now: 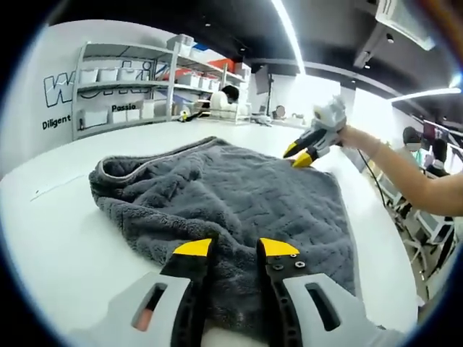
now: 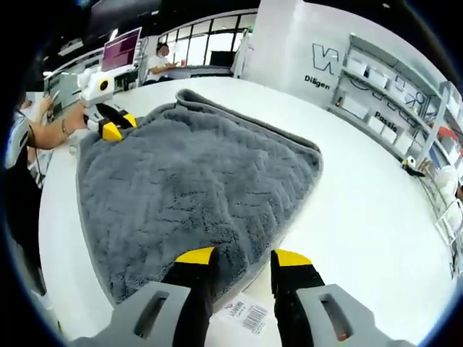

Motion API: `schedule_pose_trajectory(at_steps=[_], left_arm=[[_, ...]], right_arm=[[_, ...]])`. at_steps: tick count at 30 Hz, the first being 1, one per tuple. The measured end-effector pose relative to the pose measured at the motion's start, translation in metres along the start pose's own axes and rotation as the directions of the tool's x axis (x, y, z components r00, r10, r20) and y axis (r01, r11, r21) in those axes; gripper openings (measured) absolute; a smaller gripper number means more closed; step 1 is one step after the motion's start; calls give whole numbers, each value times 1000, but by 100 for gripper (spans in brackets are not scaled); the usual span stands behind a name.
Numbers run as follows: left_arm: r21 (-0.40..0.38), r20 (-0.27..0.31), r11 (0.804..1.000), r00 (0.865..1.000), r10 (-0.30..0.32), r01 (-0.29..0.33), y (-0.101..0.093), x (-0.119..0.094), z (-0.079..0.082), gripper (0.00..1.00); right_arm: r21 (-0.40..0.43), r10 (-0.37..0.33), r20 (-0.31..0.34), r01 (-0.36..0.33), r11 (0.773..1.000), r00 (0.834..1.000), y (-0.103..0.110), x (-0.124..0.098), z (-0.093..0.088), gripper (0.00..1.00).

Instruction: Open the folded towel by lifting each exposed corner and separating the folded layers until the towel lies flat within the target outline without major curled edges

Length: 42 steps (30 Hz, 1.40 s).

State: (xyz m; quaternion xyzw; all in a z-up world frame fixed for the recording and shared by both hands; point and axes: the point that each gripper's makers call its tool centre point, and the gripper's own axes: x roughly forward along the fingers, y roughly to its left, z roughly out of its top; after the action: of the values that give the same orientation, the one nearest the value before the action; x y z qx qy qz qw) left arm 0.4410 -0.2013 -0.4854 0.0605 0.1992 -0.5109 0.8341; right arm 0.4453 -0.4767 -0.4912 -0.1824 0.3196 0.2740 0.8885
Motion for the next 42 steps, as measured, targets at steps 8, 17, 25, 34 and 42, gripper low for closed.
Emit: schedule_pose_trajectory(at_steps=[8, 17, 25, 34, 42], left_arm=[[22, 8, 1000, 1000, -10, 10, 1, -4, 16, 54], [78, 24, 996, 999, 32, -34, -9, -27, 23, 98], [51, 48, 998, 998, 40, -43, -7, -51, 22, 100], [23, 42, 997, 997, 66, -67, 4, -100, 10, 100], [80, 25, 974, 978, 209, -211, 39, -154, 0, 100]], right_arm=[[51, 1, 74, -4, 999, 997, 9, -9, 4, 45], [92, -35, 147, 21, 996, 989, 19, -29, 15, 72], [193, -71, 218, 29, 981, 973, 33, -42, 31, 99], [185, -85, 176, 52, 981, 981, 59, -42, 30, 99], [211, -111, 145, 79, 974, 983, 57, -38, 24, 79]])
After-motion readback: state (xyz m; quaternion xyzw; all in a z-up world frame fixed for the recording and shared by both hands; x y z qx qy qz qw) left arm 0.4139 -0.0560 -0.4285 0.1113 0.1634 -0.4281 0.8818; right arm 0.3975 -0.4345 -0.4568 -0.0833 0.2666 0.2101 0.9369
